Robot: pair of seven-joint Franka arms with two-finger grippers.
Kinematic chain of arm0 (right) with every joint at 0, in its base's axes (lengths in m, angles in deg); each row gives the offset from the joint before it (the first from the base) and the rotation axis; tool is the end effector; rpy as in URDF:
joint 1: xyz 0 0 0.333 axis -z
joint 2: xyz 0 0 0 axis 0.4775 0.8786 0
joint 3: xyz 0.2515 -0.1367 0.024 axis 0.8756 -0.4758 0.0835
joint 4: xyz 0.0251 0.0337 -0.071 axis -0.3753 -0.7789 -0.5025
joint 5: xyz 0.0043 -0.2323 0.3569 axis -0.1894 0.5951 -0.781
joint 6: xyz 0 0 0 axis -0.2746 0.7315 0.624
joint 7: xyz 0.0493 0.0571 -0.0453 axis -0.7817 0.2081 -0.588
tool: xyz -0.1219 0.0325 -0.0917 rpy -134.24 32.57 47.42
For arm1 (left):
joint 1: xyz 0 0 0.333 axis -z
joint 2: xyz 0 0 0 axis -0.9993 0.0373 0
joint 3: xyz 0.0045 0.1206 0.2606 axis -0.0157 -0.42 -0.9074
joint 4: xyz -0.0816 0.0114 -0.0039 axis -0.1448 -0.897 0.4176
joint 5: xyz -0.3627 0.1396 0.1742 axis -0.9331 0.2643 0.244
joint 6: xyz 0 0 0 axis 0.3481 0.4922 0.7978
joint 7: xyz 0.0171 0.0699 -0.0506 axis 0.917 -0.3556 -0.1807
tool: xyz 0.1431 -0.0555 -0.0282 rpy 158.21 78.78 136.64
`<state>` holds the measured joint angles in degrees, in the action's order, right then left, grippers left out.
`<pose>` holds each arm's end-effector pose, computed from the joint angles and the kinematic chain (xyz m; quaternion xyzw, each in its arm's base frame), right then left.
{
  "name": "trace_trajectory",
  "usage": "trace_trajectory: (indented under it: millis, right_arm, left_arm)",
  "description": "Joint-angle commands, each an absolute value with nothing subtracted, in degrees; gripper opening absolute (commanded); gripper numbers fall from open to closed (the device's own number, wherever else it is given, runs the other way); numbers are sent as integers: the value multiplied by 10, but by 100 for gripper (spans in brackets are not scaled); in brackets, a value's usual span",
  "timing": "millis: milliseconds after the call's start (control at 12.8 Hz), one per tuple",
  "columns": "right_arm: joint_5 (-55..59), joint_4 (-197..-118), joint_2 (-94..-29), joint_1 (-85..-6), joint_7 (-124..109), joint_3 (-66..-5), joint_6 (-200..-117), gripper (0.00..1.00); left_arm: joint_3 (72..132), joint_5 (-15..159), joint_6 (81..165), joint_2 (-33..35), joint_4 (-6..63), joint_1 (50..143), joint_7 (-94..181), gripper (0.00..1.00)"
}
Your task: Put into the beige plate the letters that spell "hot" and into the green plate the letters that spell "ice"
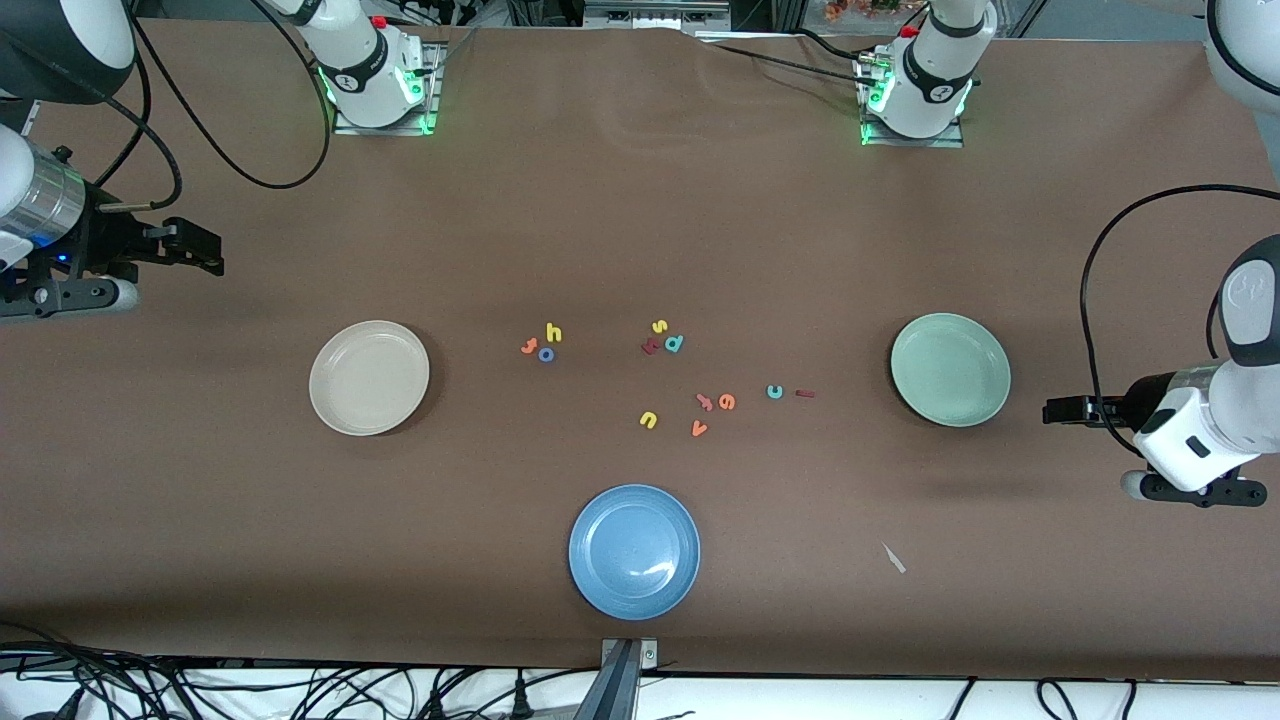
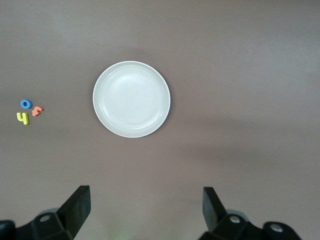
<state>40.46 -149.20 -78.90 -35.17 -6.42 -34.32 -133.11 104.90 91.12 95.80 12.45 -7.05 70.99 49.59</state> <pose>0.6077 0.0243 0.4800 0.9965 0.0602 -0.0556 0.0183 0.7181 0.0295 0.3559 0.9956 -0.0166 -0.0893 0.0208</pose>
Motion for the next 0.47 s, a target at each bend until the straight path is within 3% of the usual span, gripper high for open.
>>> trace_trajectory:
  millis: [0, 391]
  right_arm:
    - [402, -1474, -782, -347, -60, -340, -1321, 100]
    - [402, -1474, -781, -347, -63, -340, -1323, 100]
  left_arm:
    - [1048, 907, 964, 122, -66, 709, 507, 100]
    - [1048, 908, 964, 122, -65, 705, 508, 100]
